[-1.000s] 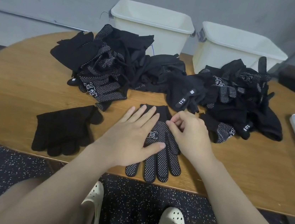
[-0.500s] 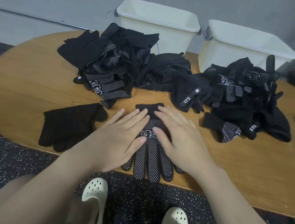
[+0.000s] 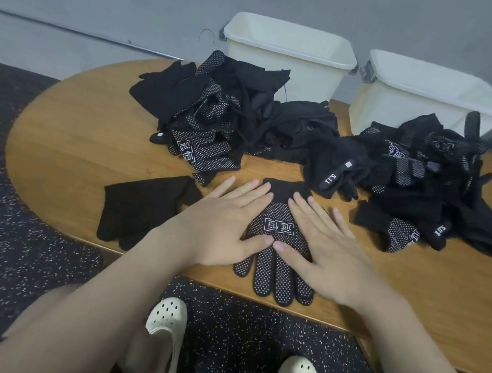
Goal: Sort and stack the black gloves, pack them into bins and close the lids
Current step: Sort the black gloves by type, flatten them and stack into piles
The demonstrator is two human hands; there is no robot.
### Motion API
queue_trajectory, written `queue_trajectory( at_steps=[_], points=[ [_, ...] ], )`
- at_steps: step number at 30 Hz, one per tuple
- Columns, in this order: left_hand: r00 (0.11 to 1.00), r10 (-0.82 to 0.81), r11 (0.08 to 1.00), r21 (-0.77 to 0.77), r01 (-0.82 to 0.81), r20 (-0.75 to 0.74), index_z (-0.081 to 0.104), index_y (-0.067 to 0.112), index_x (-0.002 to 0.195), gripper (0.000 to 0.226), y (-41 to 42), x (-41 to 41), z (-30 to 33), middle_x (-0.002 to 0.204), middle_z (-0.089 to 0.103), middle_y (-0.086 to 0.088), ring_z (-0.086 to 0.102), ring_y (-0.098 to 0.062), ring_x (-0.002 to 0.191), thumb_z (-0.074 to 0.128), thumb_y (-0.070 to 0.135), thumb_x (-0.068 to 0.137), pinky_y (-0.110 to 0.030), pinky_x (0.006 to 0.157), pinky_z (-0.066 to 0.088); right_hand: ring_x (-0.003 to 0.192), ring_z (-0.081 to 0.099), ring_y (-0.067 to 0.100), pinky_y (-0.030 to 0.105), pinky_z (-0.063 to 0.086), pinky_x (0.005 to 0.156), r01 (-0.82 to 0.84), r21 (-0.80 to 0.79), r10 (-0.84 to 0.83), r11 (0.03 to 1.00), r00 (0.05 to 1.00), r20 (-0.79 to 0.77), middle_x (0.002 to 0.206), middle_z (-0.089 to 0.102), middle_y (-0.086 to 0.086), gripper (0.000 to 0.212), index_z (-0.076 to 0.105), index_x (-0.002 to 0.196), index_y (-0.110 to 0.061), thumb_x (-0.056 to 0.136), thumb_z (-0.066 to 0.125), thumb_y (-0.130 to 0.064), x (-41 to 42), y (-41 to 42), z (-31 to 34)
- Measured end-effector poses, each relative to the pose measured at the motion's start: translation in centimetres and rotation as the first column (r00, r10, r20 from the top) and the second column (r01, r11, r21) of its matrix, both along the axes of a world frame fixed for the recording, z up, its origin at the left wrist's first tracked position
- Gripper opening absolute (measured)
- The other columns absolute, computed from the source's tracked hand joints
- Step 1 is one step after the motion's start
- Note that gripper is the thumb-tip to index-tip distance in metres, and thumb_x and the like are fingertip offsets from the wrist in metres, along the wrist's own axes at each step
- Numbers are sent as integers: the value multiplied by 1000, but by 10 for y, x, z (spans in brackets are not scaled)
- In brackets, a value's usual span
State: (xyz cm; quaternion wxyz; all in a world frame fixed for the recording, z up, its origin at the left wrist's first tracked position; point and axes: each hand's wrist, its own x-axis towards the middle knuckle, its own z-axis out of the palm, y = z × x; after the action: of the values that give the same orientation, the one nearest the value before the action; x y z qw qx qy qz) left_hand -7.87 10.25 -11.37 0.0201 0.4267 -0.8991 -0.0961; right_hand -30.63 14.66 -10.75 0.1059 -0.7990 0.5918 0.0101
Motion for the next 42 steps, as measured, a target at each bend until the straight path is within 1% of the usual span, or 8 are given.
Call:
queue_trajectory(
  at_steps=[5,8,15,20,26,32,38,42],
  points=[
    [957,92,963,-221,-156,-275,48,16,153,63,5,17,11,158,46,1,29,-15,153,36,52,103,-38,127,21,150,29,5,44,-12,127,123,-242,-93,963,987,130,161,40,-13,78,46,153,-28,95,22,-75,19,-11,6],
    [845,221,894,-245,-375,-488,69,14,129,47,-5,32,12,123,70,-1,60,-23,118,56,45,96,-44,103,49,137,45,7,43,-6,127,133,-353,-64,926,978,200,144,57,-13,54,61,141,-24,102,44,-57,39,-24,9],
    [789,486,787,-204,-582,-377,74,11,119,41,-26,39,3,112,69,-6,61,-30,106,77,36,88,-46,90,49,132,50,8,43,22,125,114,-315,23,942,917,399,137,61,-11,35,67,131,-20,101,59,-36,60,-49,8],
    [774,479,761,-243,-601,-414,76,16,91,3,-33,43,2,94,69,-1,63,-29,89,74,16,89,-41,79,43,120,59,16,46,43,111,94,-255,39,962,882,470,128,66,-8,31,69,126,-18,99,62,-29,75,-59,5],
    [750,379,791,-231,-566,-542,69,17,93,3,-25,43,10,90,66,5,63,-23,85,69,14,94,-40,79,45,122,56,12,42,43,111,91,-216,38,972,847,530,130,62,-13,38,65,133,-23,96,69,-29,91,-65,8],
    [505,321,864,30,-502,-802,63,22,101,2,3,42,29,89,64,17,62,-3,88,61,21,101,-15,75,48,119,53,6,33,48,103,94,-180,42,979,774,632,124,56,-17,59,58,138,-23,85,78,-42,98,-64,12],
    [259,336,926,267,-268,-906,63,11,100,5,20,34,44,85,67,9,62,-2,80,59,11,103,-18,74,50,104,56,2,20,47,93,100,-248,109,964,698,707,101,57,-20,24,64,102,-29,86,79,-38,82,-49,17],
    [191,372,925,346,-159,-908,64,7,101,9,23,25,46,90,70,1,63,-4,81,57,12,103,-16,73,48,104,59,4,19,47,91,145,-292,121,945,676,727,99,60,-20,14,70,103,-26,91,76,-29,66,-38,18]
  ],
)
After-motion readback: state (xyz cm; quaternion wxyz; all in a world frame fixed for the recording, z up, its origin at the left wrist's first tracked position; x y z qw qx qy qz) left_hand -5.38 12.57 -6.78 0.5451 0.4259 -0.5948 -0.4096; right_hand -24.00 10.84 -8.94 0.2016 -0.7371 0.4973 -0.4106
